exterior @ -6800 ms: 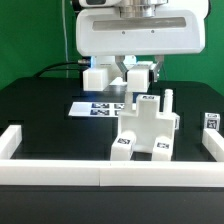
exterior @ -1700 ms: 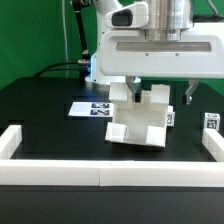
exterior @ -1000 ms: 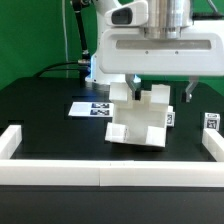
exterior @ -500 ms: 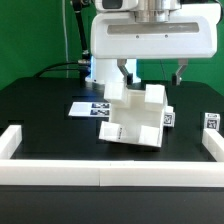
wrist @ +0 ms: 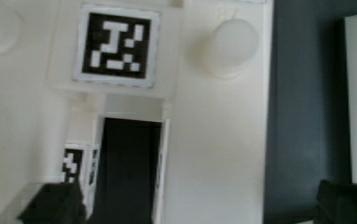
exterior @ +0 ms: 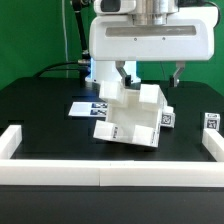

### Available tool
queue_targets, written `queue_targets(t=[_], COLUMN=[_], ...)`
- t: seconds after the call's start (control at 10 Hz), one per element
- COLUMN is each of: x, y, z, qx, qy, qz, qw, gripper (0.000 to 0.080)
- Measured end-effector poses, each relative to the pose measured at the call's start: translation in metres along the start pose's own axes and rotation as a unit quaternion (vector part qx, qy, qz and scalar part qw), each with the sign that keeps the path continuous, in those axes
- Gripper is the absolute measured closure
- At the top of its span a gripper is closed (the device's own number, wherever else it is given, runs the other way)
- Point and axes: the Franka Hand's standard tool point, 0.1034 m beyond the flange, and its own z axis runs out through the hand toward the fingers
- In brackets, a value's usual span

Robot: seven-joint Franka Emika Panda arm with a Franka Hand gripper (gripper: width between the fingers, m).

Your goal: Assemble chair

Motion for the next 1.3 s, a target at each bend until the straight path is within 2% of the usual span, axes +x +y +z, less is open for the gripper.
queue_targets(t=[0.3,0.5,0.6,0.9,1.1,1.3], x=[-0.002,0.004,0.007,0.011,0.017,0.029], y=[0.011,0.020,0.031,0.042,0.041,0.037], z=[-0.004,-0.007,-0.004,0.009,0.015,0.015], qx=[0.001,-0.001,-0.004,-0.013,-0.016,-0.018], qy=[0.000,0.004,0.004,0.006,0.006,0.013], qz=[0.006,0.009,0.007,-0.007,-0.009,-0.012], qw=[1.000,1.000,1.000,1.000,1.000,1.000], gripper=[0.0150,0.0150,0.0150,0.0150,0.0150,0.0150])
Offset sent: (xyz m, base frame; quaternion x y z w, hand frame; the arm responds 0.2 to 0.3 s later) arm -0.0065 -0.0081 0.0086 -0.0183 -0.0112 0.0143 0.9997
